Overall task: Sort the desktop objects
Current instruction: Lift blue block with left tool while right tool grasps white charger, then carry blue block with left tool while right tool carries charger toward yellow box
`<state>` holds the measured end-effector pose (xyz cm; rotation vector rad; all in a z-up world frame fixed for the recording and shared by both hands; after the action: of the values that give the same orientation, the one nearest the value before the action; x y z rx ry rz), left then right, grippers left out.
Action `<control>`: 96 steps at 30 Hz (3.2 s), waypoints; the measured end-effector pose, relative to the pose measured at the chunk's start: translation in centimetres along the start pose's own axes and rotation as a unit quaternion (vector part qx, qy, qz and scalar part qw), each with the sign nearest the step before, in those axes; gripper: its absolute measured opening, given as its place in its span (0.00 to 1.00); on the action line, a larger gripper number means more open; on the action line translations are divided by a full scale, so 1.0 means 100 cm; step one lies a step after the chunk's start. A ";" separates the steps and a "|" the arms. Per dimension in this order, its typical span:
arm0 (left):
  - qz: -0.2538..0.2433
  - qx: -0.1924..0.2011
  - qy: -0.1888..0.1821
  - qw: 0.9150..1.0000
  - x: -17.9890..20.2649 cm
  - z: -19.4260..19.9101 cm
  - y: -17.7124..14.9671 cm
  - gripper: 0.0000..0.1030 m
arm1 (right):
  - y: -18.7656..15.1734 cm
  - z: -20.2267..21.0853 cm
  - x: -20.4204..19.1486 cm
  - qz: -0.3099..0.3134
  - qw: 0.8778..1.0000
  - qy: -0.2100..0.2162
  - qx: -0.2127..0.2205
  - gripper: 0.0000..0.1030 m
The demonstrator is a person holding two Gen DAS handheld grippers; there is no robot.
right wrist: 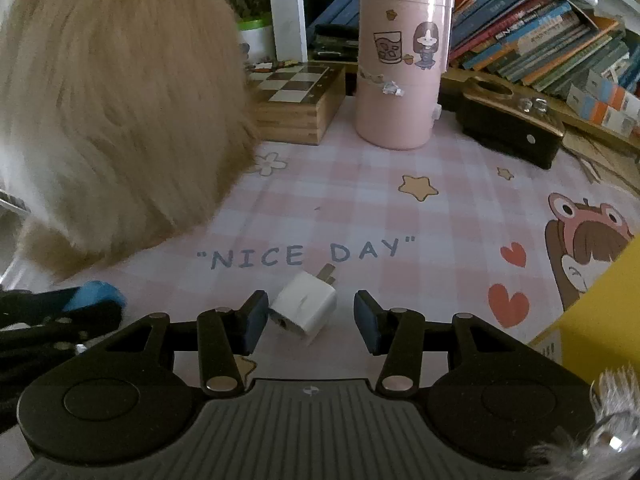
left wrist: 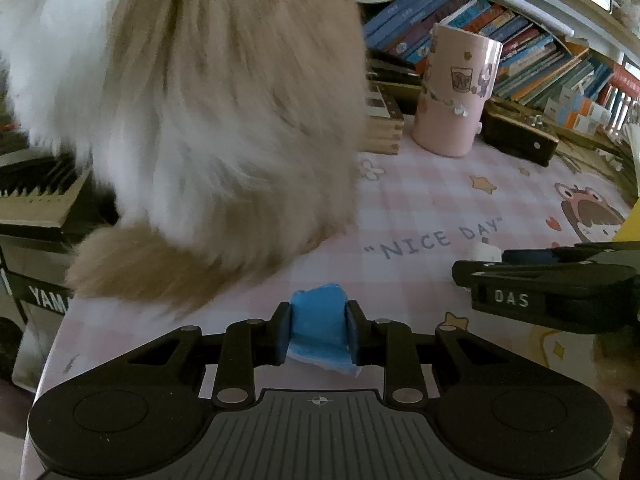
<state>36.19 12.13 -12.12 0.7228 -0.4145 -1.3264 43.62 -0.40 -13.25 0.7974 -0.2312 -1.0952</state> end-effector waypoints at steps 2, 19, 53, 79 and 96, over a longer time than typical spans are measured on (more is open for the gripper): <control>-0.002 0.002 0.000 1.000 0.000 0.002 0.000 0.26 | -0.001 -0.002 0.001 0.000 1.000 0.000 -0.003 0.44; -0.004 0.034 -0.009 0.999 -0.005 0.037 0.005 0.25 | -0.004 0.035 -0.013 -0.014 1.000 0.013 0.017 0.33; -0.017 0.070 -0.080 0.994 -0.048 0.154 -0.066 0.25 | -0.096 0.161 -0.109 -0.038 0.998 0.010 0.041 0.33; -0.071 0.075 -0.119 0.988 -0.076 0.217 -0.139 0.25 | -0.177 0.217 -0.171 -0.075 0.995 -0.021 0.062 0.33; -0.132 0.073 -0.194 0.969 -0.028 0.233 -0.155 0.24 | -0.216 0.251 -0.149 -0.131 0.986 -0.085 0.061 0.33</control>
<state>9.13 8.15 -5.69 0.6532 -0.7555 -1.7102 8.00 -3.90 -7.10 0.8606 -0.3470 -1.4105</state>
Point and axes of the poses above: each gripper's, at about its wrist camera, not at the fingertips, and z roughly against the way its jaws point, x to its right, y to its top, the point moved 10 cm from there along -z, roughly the way its jaws point, and after that the axes turned 12 degrees about y, right-handed, at the moved point
